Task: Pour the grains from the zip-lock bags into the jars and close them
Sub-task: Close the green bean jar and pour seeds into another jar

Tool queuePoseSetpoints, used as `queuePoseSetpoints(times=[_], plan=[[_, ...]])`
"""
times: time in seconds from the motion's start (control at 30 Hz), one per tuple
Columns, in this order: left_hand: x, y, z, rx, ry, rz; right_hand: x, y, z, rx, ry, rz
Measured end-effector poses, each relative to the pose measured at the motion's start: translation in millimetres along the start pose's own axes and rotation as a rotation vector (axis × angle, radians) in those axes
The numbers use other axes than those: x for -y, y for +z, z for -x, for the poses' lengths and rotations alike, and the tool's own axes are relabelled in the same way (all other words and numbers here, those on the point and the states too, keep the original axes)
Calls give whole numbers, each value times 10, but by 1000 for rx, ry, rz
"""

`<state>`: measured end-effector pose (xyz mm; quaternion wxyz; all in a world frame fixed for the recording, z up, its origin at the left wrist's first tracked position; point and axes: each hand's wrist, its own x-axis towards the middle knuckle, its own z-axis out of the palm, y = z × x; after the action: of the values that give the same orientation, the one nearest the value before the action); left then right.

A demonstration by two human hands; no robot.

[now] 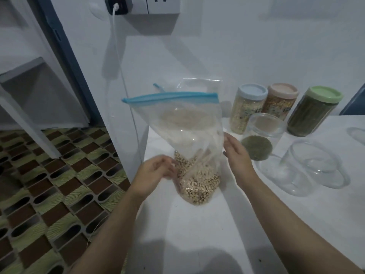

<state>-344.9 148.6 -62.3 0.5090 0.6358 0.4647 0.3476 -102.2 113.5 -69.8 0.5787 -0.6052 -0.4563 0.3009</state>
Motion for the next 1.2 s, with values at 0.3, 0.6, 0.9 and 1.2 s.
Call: queuePoseSetpoints(times=[0.3,0.6,0.9,1.2], plan=[[-430,151,-698,-139,-56,406,549,118,876,-55,-418,245],[-757,9,-768,-267,253,504,970,-115,360,-429,-409,77],[-1086,24,-553,-365,378,409,1428,-262,-29,-425,-319,-195],[-1146,29,-467,-400,510,348,1444,-363,67,-428,-359,1]])
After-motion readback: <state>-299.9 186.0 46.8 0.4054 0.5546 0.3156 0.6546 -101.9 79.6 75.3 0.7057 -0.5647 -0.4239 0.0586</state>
